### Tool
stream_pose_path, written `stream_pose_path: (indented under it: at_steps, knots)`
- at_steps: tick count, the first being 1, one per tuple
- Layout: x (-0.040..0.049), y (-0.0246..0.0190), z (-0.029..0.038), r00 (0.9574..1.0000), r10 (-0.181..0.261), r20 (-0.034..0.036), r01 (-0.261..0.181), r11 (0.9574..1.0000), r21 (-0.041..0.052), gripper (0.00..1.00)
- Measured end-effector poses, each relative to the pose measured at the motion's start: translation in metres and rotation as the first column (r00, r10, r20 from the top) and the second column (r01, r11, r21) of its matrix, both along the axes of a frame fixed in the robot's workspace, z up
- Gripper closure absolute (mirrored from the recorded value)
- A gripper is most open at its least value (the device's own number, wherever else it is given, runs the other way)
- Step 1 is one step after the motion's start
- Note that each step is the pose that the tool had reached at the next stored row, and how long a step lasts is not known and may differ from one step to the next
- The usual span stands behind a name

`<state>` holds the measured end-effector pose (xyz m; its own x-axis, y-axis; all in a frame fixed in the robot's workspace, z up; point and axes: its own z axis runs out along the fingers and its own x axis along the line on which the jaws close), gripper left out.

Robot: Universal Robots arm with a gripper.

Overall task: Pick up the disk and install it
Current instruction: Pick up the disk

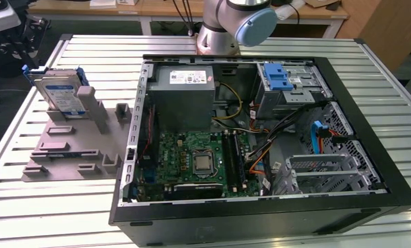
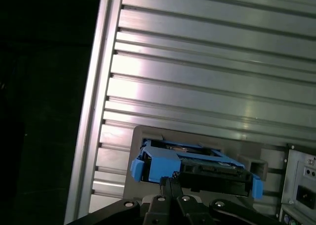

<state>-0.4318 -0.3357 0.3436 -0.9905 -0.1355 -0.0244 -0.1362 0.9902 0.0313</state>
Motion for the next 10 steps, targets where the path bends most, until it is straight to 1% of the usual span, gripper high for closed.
stream_pose_path:
  at_steps: [10]
  knots:
    - [0.0000,0.0000,0.0000,0.9998,0.021,0.0000,-0.021,0.9998,0.0000,0.89]
